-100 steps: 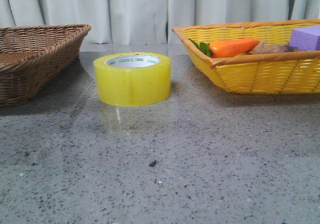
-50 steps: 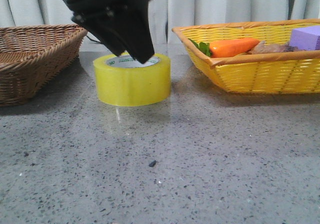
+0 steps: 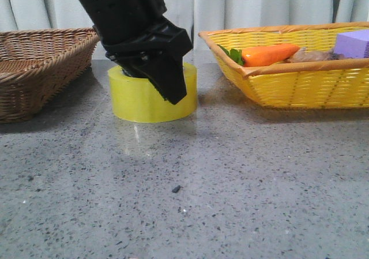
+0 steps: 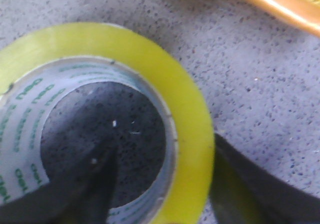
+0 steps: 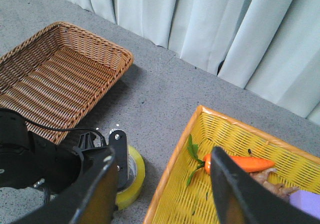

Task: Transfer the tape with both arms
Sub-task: 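Lower the left gripper onto the tape roll and grasp its rim, then lift the tape roll with the left gripper into the brown basket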

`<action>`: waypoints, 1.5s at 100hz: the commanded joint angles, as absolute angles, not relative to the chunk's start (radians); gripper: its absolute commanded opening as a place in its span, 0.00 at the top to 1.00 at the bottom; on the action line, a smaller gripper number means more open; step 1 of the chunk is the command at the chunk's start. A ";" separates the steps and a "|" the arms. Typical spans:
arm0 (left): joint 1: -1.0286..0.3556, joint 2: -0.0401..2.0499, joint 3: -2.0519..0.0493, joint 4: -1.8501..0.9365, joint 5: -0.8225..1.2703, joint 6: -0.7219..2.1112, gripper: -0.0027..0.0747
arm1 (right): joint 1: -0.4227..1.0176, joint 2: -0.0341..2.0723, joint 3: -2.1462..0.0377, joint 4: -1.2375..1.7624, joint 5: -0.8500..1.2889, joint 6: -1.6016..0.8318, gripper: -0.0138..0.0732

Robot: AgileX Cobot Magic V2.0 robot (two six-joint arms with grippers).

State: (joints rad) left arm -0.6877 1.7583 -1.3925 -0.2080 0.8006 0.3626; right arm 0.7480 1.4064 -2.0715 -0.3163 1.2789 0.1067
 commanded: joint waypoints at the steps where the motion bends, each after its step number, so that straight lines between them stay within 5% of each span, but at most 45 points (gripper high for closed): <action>1: -0.694 1.713 -1.428 -0.224 0.736 0.364 0.67 | 0.745 1.373 -2.098 -0.354 1.310 0.105 0.45; 21: -0.694 1.713 -1.428 -0.225 0.728 0.364 0.86 | 0.745 1.373 -2.098 -0.359 1.310 0.105 0.45; 58: -0.664 1.651 -1.645 -0.207 0.899 0.364 0.89 | 0.745 1.373 -2.098 -0.359 1.310 0.105 0.45; 83: -0.473 1.558 -1.800 -0.188 1.064 0.360 0.89 | 0.745 1.373 -2.098 -0.359 1.310 0.105 0.45; 112: -0.216 1.539 -1.751 -0.195 1.102 0.360 0.89 | 0.745 1.373 -2.098 -0.359 1.310 0.105 0.45; 150: -0.190 1.539 -1.460 -0.200 0.869 0.360 0.89 | 0.745 1.373 -2.098 -0.359 1.310 0.105 0.45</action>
